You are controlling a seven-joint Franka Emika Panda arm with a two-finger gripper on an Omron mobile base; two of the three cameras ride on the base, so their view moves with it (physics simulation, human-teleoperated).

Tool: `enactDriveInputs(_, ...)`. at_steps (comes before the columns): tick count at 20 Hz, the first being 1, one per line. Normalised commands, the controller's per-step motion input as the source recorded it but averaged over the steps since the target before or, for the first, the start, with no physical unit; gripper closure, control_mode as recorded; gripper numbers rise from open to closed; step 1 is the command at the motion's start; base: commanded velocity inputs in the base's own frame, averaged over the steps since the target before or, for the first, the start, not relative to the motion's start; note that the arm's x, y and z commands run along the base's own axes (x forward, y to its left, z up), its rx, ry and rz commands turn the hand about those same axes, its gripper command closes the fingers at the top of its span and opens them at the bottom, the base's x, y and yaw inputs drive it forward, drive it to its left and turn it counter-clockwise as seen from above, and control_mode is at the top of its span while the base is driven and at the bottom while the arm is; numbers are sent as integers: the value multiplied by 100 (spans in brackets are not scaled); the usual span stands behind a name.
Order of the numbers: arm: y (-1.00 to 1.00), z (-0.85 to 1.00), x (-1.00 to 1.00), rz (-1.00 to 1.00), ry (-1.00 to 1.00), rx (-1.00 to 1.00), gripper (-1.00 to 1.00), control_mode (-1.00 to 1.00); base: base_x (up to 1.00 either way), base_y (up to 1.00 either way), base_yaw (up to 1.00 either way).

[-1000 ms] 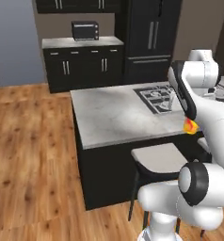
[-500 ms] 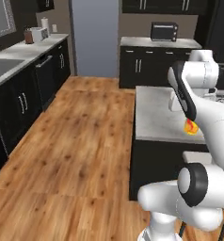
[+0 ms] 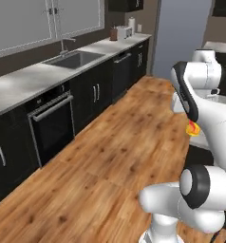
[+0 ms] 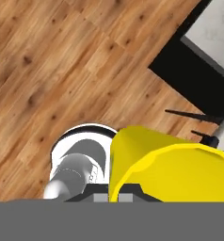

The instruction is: Pick the cup and tupperware and place them in the sink. Then turn on the water.

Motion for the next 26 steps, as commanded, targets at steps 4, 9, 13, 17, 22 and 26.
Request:
enactDriveInputs(4, 0, 0, 0, 0, 0, 0, 100, 100, 14, 65, 52)
enactDriveInputs(9, 0, 0, 0, 0, 0, 0, 100, 100, 33, 95, 27)
enactDriveInputs(13, 0, 0, 0, 0, 0, 0, 100, 100, 55, 97, 10)
enactDriveInputs(17, 0, 0, 0, 0, 0, 0, 100, 100, 67, 92, 6)
enactDriveInputs(22, 0, 0, 0, 0, 0, 0, 100, 100, 77, 74, 7)
enactDriveInputs(26, 0, 0, 0, 0, 0, 0, 100, 100, 83, 48, 14)
